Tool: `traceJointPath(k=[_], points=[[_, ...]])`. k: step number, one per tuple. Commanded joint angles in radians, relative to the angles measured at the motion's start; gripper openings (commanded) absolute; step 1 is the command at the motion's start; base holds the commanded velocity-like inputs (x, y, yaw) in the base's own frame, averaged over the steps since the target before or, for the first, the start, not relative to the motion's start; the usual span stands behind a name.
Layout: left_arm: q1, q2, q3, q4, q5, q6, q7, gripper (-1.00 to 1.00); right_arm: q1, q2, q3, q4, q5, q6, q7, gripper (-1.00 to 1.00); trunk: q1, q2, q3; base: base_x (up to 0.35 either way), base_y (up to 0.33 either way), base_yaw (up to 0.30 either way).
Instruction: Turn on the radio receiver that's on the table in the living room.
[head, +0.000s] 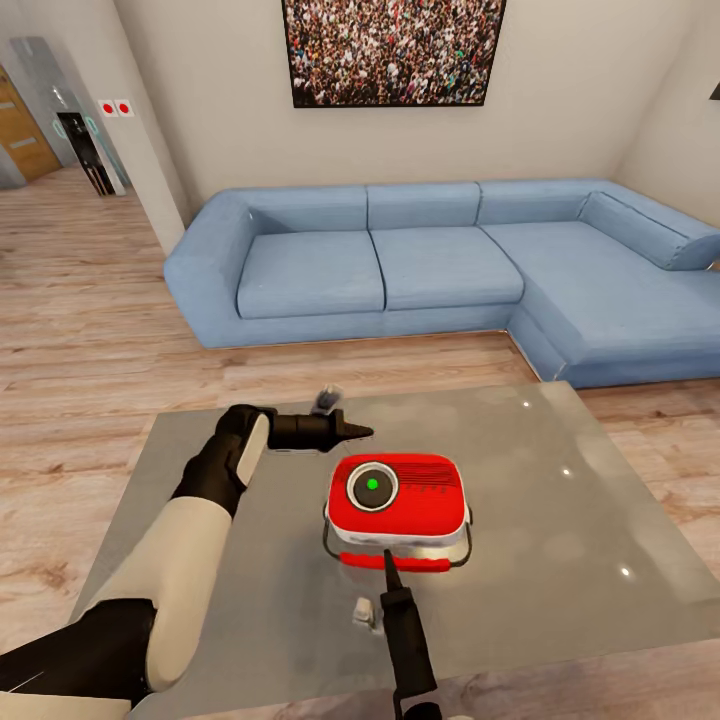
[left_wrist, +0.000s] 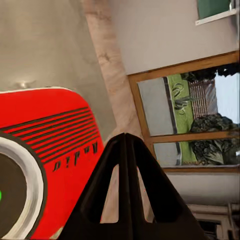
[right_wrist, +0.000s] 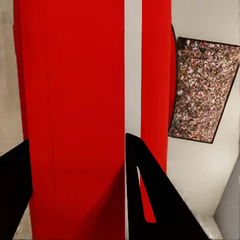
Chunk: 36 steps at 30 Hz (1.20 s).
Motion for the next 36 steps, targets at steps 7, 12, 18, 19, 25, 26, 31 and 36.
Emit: traceJointPath(k=[7,12,18,19,25,26,31,36], points=[[0.0,0.024,0.0,-0.009,0.017,0.0,0.0,-1.0,0.0,0.0,-0.079,-0.124,0.001,-0.029,0.162,-1.0,0.0,0.0,0.0,0.0,0.0,0.0],[0.0,0.043,0.0,-0.005,0.018,0.0,0.001,-1.0,-0.011,-0.042,-0.222,-0.432,0.005,-0.022,0.494,-1.0,0.0,0.0,0.0,0.0,0.0,0.0],[0.0,0.06,0.0,0.022,0.017,-0.002,0.002,-1.0,-0.046,-0.072,-0.45,-0.801,0.065,0.03,0.87,-1.0,0.0,0.0,0.0,0.0,0.0,0.0],[0.0,0.062,0.0,0.033,0.016,-0.004,0.004,-1.0,-0.058,-0.072,-0.487,-0.851,0.091,0.041,0.934,-1.0,0.0,0.0,0.0,0.0,0.0,0.0],[0.0,0.066,-0.001,0.097,0.012,-0.009,0.008,-1.0,-0.182,-0.07,-0.655,-1.012,0.186,0.102,1.234,-1.0,0.0,0.0,0.0,0.0,0.0,0.0],[0.0,0.069,-0.002,0.108,0.011,-0.012,0.009,-1.0,-0.221,-0.069,-0.688,-1.022,0.19,0.124,1.302,-1.0,0.0,0.0,0.0,0.0,0.0,0.0],[0.0,0.072,-0.007,0.145,0.009,-0.034,0.018,-1.0,-0.354,-0.067,-0.843,-1.039,0.188,0.23,1.638,-1.0,0.0,0.0,0.0,0.0,0.0,0.0],[0.0,0.072,-0.011,0.19,0.008,-0.106,0.06,-1.0,-0.468,-0.068,-0.972,-1.038,0.172,0.399,2.009,-1.0,0.0,0.0,0.0,0.0,0.0,0.0]])
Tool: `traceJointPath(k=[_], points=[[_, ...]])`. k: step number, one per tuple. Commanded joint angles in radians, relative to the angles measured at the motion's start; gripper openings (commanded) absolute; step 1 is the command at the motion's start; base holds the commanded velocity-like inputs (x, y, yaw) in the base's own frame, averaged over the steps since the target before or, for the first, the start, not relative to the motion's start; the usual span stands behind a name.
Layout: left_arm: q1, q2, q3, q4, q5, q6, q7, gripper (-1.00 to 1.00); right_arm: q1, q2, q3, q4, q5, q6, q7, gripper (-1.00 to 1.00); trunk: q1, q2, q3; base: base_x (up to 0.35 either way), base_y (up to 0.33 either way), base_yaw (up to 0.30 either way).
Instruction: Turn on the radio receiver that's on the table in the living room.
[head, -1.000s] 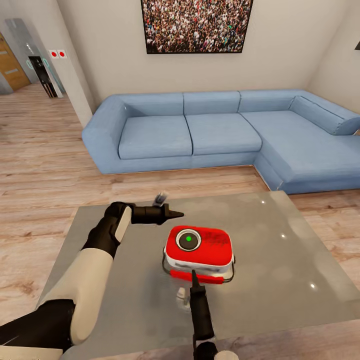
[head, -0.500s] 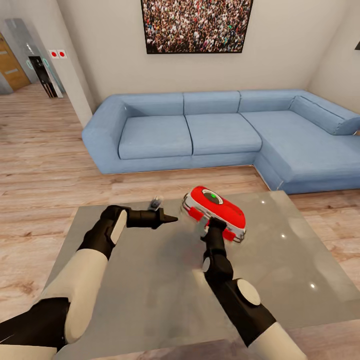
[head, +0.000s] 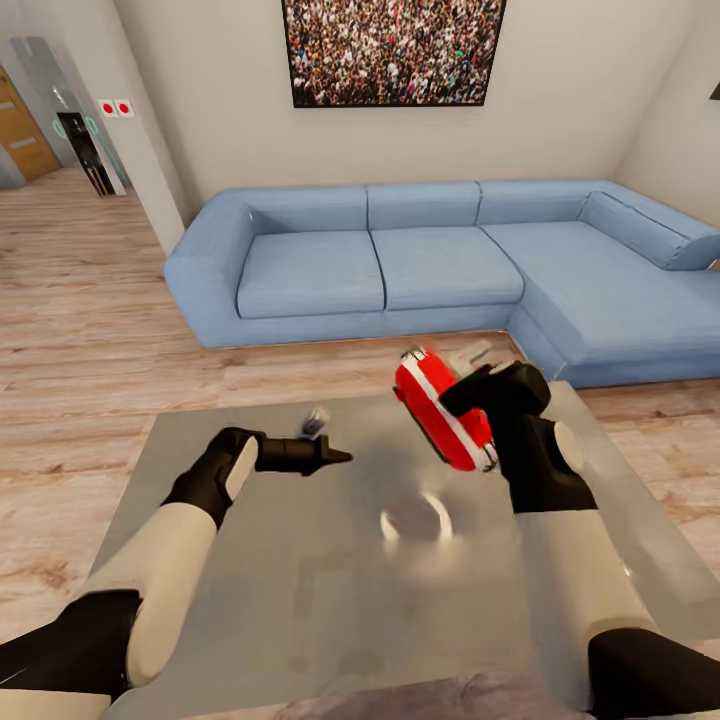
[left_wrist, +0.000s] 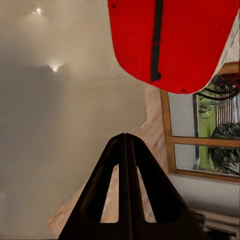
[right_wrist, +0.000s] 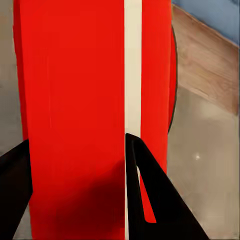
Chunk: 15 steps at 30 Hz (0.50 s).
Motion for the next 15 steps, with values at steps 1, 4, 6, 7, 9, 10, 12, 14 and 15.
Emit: traceJointPath(k=[1,4,6,7,9,10,12,14,15], points=[[0.0,-0.001,0.0,0.019,0.0,-0.022,0.014,-1.0,-0.015,-0.002,-0.012,0.0,0.001,0.053,0.065,-1.0,0.0,0.0,0.0,0.0,0.0,0.0],[0.0,-0.004,-0.002,0.069,-0.001,-0.074,0.041,-1.0,-0.033,-0.008,-0.025,0.0,0.005,0.147,0.172,-1.0,0.0,0.0,0.0,0.0,0.0,0.0],[0.0,-0.005,-0.002,0.092,-0.002,-0.101,0.048,-1.0,-0.037,-0.008,-0.028,-0.002,0.004,0.147,0.203,-1.0,0.0,0.0,0.0,0.0,0.0,0.0],[0.0,-0.006,-0.002,0.104,-0.002,-0.114,0.052,-1.0,-0.038,-0.007,-0.029,-0.003,0.003,0.147,0.216,-1.0,0.0,0.0,0.0,0.0,0.0,0.0],[0.0,-0.006,-0.002,0.114,-0.002,-0.125,0.055,-1.0,-0.04,-0.004,-0.03,-0.004,0.001,0.147,0.228,-1.0,0.0,0.0,0.0,0.0,0.0,0.0],[0.0,-0.007,-0.002,0.118,-0.001,-0.128,0.056,-1.0,-0.04,-0.002,-0.031,-0.004,0.001,0.147,0.233,-1.0,0.0,0.0,0.0,0.0,0.0,0.0],[0.0,-0.007,-0.002,0.122,-0.001,-0.132,0.058,-1.0,-0.04,0.0,-0.03,-0.004,0.001,0.147,0.239,-1.0,0.0,0.0,0.0,0.0,0.0,0.0],[0.0,-0.007,-0.002,0.125,0.0,-0.134,0.059,-1.0,-0.041,0.003,-0.029,-0.001,0.0,0.147,0.242,-1.0,0.0,0.0,0.0,0.0,0.0,0.0],[0.0,-0.007,-0.002,0.126,0.0,-0.134,0.06,-1.0,-0.041,0.006,-0.029,0.004,-0.001,0.147,0.243,-1.0,0.0,0.0,0.0,0.0,0.0,0.0]])
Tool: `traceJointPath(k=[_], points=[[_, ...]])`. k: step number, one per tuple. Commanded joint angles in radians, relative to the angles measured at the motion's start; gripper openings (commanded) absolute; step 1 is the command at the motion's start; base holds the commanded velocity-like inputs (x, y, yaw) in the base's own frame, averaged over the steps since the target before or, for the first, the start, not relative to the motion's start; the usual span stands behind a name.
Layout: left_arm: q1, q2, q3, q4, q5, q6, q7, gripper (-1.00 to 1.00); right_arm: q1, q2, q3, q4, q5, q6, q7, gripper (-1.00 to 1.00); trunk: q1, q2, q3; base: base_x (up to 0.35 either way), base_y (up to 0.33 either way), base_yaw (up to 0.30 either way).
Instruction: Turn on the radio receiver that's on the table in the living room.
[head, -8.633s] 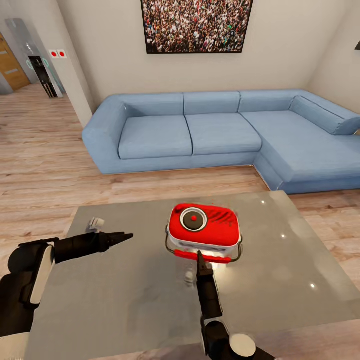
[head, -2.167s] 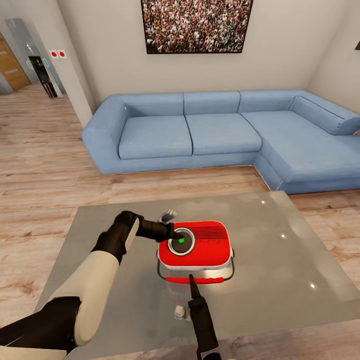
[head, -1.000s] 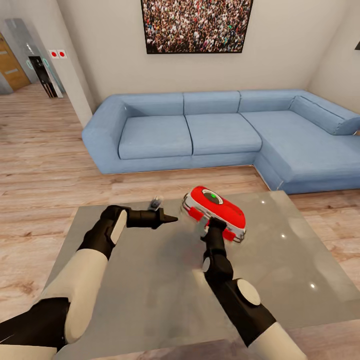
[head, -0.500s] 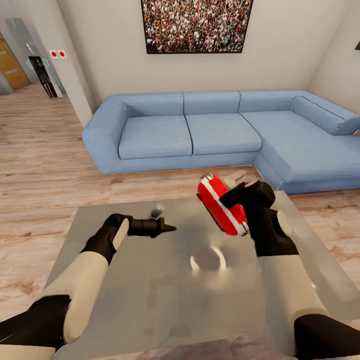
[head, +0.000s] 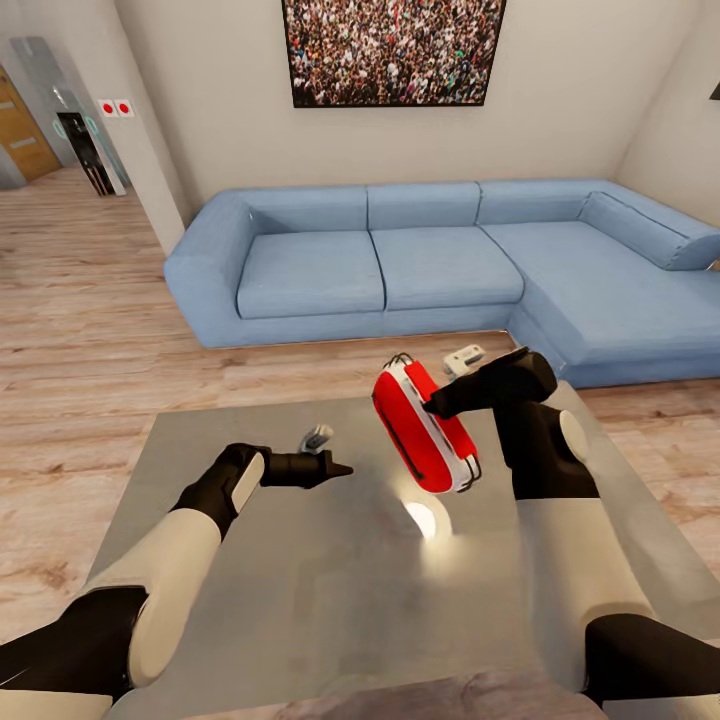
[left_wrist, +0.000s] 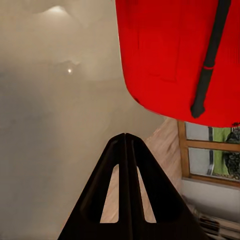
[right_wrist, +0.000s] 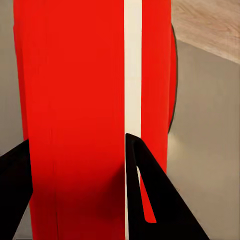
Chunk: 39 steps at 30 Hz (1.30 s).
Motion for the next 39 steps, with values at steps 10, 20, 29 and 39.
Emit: traceJointPath(k=[10,20,29,39], points=[[0.0,-0.001,0.001,-0.017,0.0,0.001,-0.002,-1.0,0.004,0.009,0.002,0.082,0.006,0.0,0.003,-1.0,0.0,0.0,0.0,0.0,0.0,0.0],[0.0,-0.004,0.002,-0.009,0.001,0.006,-0.003,-1.0,0.011,0.008,0.005,0.139,0.008,0.0,0.003,-1.0,0.0,0.0,0.0,0.0,0.0,0.0],[0.0,-0.005,0.003,-0.014,0.001,0.006,-0.002,-1.0,0.012,0.009,0.005,0.163,0.006,0.0,0.003,-1.0,0.0,0.0,0.0,0.0,0.0,0.0],[0.0,-0.004,0.002,-0.015,-0.001,0.008,-0.001,-1.0,0.012,0.011,0.005,0.237,0.002,0.0,0.051,-1.0,0.0,0.0,0.0,0.0,0.0,0.0]])
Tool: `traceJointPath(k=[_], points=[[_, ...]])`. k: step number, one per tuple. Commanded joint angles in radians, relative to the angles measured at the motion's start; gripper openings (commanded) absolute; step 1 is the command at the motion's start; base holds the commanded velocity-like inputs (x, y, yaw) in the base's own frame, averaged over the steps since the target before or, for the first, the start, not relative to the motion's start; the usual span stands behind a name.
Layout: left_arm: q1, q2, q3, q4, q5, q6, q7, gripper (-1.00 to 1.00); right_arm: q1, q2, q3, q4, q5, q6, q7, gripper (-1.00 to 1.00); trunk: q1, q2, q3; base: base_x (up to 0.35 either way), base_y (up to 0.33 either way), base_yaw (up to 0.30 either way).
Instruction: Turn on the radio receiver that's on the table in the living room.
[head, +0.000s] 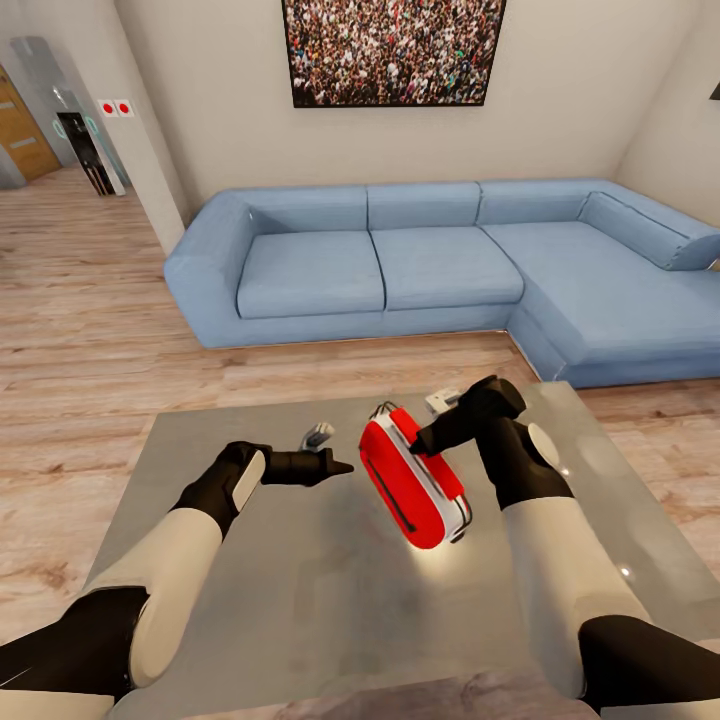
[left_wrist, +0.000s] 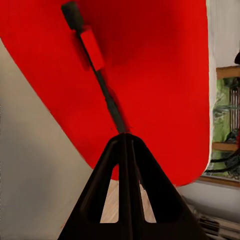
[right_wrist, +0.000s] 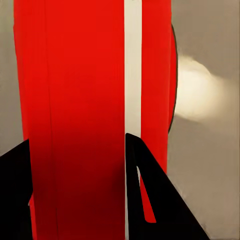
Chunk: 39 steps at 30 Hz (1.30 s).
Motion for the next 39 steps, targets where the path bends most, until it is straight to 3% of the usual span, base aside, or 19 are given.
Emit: traceJointPath(k=[1,13,20,39], points=[[0.0,0.001,-0.001,0.0,0.0,0.0,0.0,-1.0,0.0,0.002,0.0,0.017,-0.003,0.0,-0.004,-1.0,0.0,0.0,0.0,0.0,0.0,0.0],[0.0,0.004,-0.002,0.006,0.0,0.0,0.001,-1.0,0.0,0.005,0.0,0.055,0.007,0.0,-0.048,-1.0,0.0,0.0,0.0,0.0,0.0,0.0],[0.0,0.003,-0.002,0.008,0.0,-0.001,0.002,-1.0,0.0,0.007,0.0,0.072,-0.002,0.0,-0.142,-1.0,0.0,0.0,0.0,0.0,0.0,0.0],[0.0,0.001,-0.002,0.01,-0.001,-0.002,0.003,-1.0,0.0,0.007,-0.01,0.189,-0.005,0.0,-0.213,-1.0,0.0,0.0,0.0,0.0,0.0,0.0]])
